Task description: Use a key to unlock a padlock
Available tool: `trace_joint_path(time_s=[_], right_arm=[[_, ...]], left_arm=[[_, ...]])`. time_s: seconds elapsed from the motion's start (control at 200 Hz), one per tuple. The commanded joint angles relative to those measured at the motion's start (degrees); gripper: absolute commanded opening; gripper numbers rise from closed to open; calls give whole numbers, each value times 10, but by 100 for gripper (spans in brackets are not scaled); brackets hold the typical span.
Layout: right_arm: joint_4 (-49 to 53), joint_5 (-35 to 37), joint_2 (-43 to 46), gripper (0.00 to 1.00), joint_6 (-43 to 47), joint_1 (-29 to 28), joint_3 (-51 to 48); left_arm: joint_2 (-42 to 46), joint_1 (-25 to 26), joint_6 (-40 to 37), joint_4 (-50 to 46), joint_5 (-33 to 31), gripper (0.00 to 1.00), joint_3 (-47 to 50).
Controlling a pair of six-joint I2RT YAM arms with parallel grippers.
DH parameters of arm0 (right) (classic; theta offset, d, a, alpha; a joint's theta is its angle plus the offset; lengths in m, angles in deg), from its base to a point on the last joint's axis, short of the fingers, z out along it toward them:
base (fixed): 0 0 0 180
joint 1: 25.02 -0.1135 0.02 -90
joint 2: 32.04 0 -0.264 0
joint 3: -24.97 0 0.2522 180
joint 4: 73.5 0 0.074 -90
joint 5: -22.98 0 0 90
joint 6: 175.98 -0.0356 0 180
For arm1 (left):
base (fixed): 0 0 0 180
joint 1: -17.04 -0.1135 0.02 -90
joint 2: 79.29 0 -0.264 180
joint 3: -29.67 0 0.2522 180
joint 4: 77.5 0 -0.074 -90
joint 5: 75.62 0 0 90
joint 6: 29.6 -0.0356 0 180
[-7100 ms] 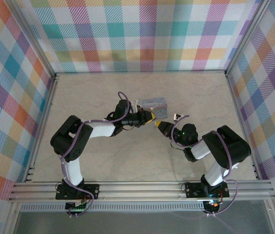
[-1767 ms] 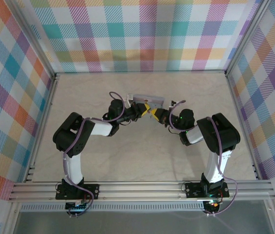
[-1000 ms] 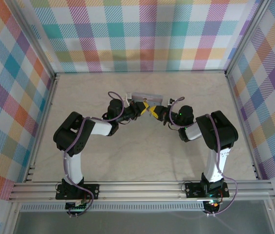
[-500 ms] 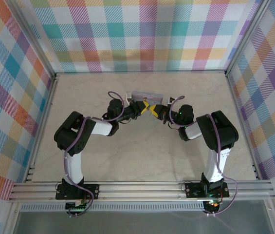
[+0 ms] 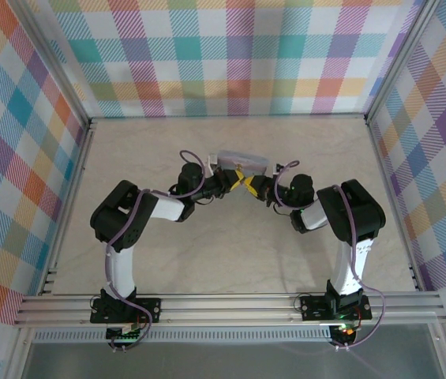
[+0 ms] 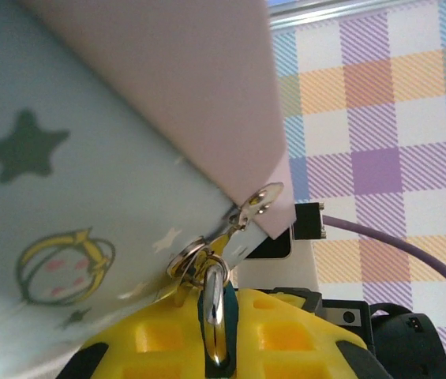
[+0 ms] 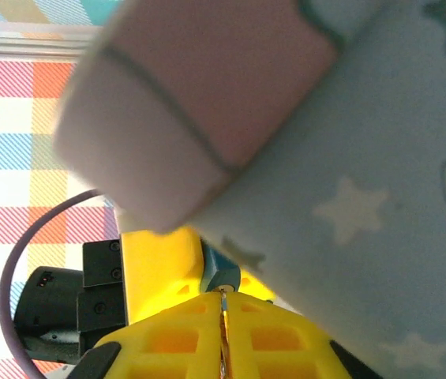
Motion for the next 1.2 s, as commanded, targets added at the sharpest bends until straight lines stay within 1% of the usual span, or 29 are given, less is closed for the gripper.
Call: trace_joint_path(time_s=[0.0,0.095,0.205,0.45,0.58,0.835,0.91,1.03,1.13,1.195], right_arm=[[-35,13,-10,12,24,-12,-7],[-35,23,-17,16,28,-12,-26],[-36,29,-15,17,35,-12,-42],[-35,44,14,31,36,-11,-61],[-35,50,16,34,38,-9,-74],[-25,54,37,34,51,-6,-93],[14,55,51,34,65,-5,-98],[119,66,95,33,108,-5,-101],[239,79,144,33,158,-5,-94],[338,99,180,34,195,-5,-84]], left_arm=[[-11,53,-24,9,103,0,6],[-16,53,-26,13,99,0,15],[-17,53,-24,17,97,0,21],[-18,53,-21,17,92,0,10],[-16,53,-17,19,92,0,7],[-20,50,-30,-1,88,0,7],[-22,48,-46,-28,87,0,3],[-22,48,-85,-94,79,0,-1],[-20,49,-128,-164,70,0,-4],[-16,48,-163,-217,55,1,-6]])
